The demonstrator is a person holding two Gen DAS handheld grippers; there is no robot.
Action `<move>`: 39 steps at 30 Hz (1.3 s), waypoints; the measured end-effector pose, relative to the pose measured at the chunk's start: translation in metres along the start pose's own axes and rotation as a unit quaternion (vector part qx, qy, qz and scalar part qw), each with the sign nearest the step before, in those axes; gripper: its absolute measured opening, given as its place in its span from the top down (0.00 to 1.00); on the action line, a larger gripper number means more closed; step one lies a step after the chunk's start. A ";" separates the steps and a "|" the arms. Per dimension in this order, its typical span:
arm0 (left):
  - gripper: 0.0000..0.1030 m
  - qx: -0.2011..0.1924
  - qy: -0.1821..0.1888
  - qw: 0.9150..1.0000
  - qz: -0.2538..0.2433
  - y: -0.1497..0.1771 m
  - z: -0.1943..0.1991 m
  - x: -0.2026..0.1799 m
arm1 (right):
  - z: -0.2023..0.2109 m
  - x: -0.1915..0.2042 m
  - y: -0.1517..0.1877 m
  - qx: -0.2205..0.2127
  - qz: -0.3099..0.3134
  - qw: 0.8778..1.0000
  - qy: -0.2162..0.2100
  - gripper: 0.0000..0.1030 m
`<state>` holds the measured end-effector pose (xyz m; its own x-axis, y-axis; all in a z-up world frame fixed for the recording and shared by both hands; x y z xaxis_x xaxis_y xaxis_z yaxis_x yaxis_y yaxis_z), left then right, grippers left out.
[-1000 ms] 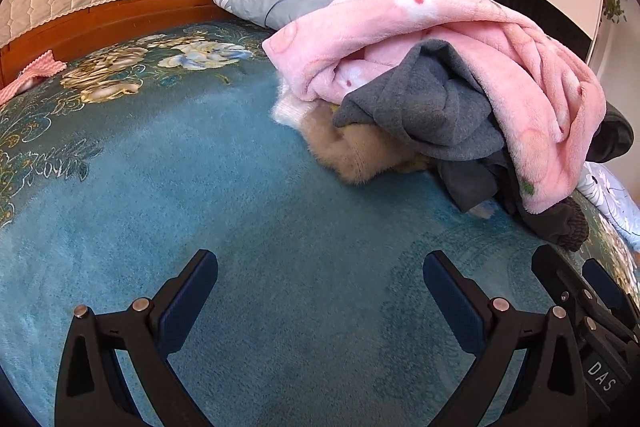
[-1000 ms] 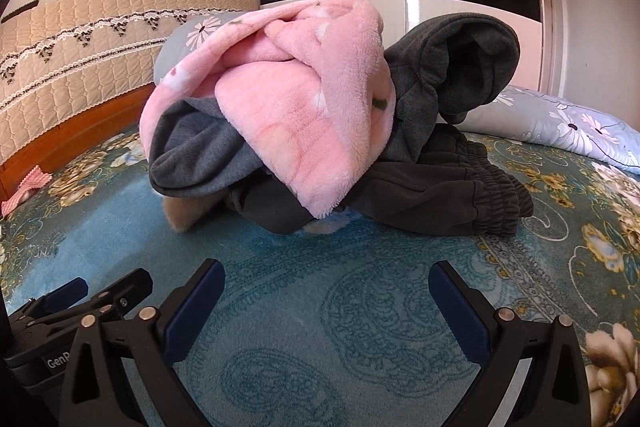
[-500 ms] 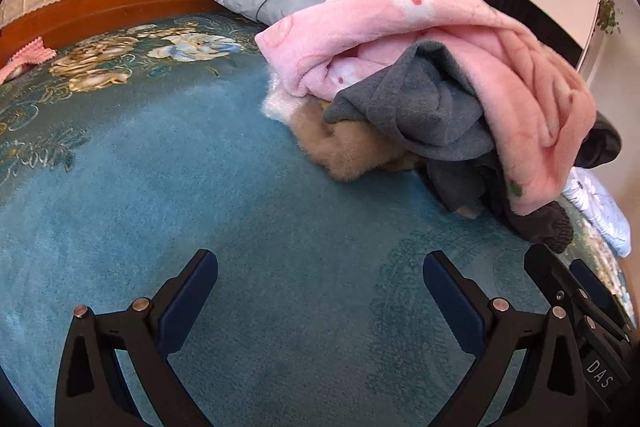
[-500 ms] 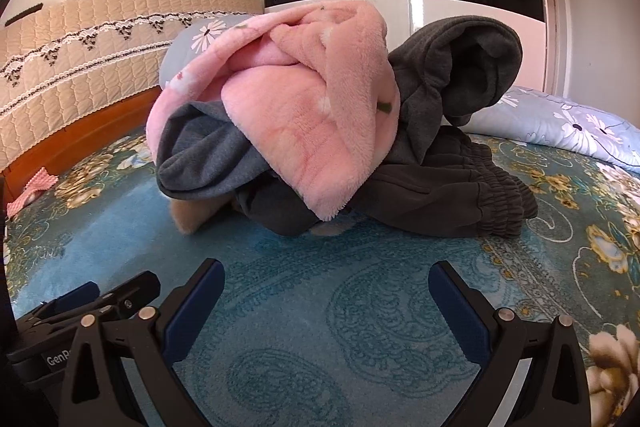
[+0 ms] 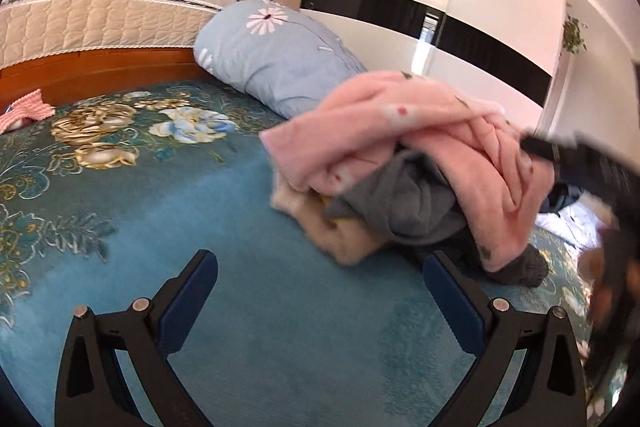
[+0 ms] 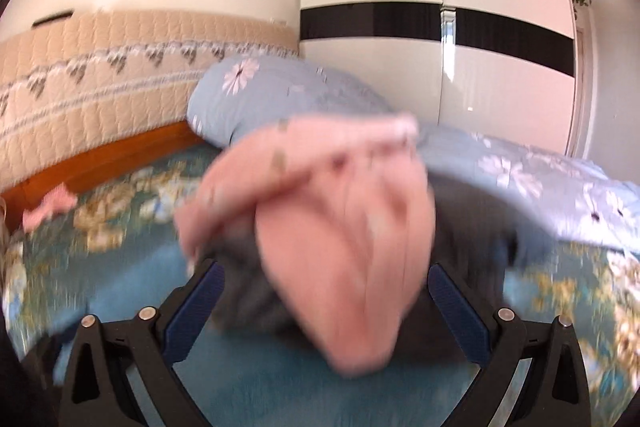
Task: Fold clothes
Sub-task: 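Reach the right gripper into the clothes pile and grasp the pink fleece garment, then lift the pink fleece garment with the right gripper, pulling it off the pile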
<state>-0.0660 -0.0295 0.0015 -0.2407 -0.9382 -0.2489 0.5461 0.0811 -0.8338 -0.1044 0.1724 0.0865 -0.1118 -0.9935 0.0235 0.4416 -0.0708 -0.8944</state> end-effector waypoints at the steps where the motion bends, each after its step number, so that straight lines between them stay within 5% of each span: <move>1: 0.01 -0.004 -0.001 1.000 0.006 -0.002 0.002 0.006 | -0.007 -0.001 -0.015 -0.002 -0.003 1.000 0.004 0.00; 6: 0.01 -0.017 -0.006 0.998 0.054 -0.008 0.006 0.037 | -0.052 -0.023 -0.043 0.056 -0.002 0.996 0.071 0.11; 8: 0.01 -0.018 0.000 0.997 0.074 -0.007 0.007 0.044 | -0.046 -0.022 -0.045 0.061 -0.027 0.997 0.048 0.20; 10: 0.01 -0.014 0.014 0.996 0.082 -0.004 0.004 0.044 | -0.039 -0.020 -0.048 0.067 -0.052 0.996 0.024 0.53; 11: 0.01 -0.012 0.017 0.996 0.081 -0.003 0.003 0.043 | -0.035 -0.019 -0.049 0.070 -0.064 0.995 0.013 0.60; 15: 0.01 -0.011 0.018 0.997 0.068 0.003 0.005 0.039 | -0.021 -0.017 -0.055 0.080 -0.114 0.990 -0.034 0.76; 21: 0.01 -0.017 0.025 0.996 0.079 0.007 0.016 0.043 | 0.003 -0.011 -0.066 0.094 -0.185 0.973 -0.103 0.82; 28: 0.01 -0.025 0.041 0.992 0.117 0.011 0.028 0.059 | 0.089 0.024 -0.090 0.056 -0.182 0.966 -0.176 0.82; 34: 0.01 -0.031 0.041 0.989 0.138 0.015 0.040 0.075 | 0.165 0.019 -0.108 -0.007 -0.109 0.979 -0.171 0.83; 39: 0.01 -0.039 0.054 0.985 0.160 0.016 0.048 0.084 | 0.209 -0.049 -0.107 -0.041 -0.108 0.988 -0.100 0.83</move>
<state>-0.0393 -0.1234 -0.0092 -0.1521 -0.8199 -0.5519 0.5453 0.3962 -0.7387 0.0399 0.2099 0.2744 -0.0133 -0.9545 0.2978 0.3520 -0.2832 -0.8921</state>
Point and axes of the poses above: each gripper's, at about its wrist camera, not at the fingertips, and z roughly against the way its jaws point, x to its left, y to its underside, the point moved 9 cm from there along -z, roughly the way its jaws point, and after that the axes turned 6 degrees about -z, right-handed, at the moved point
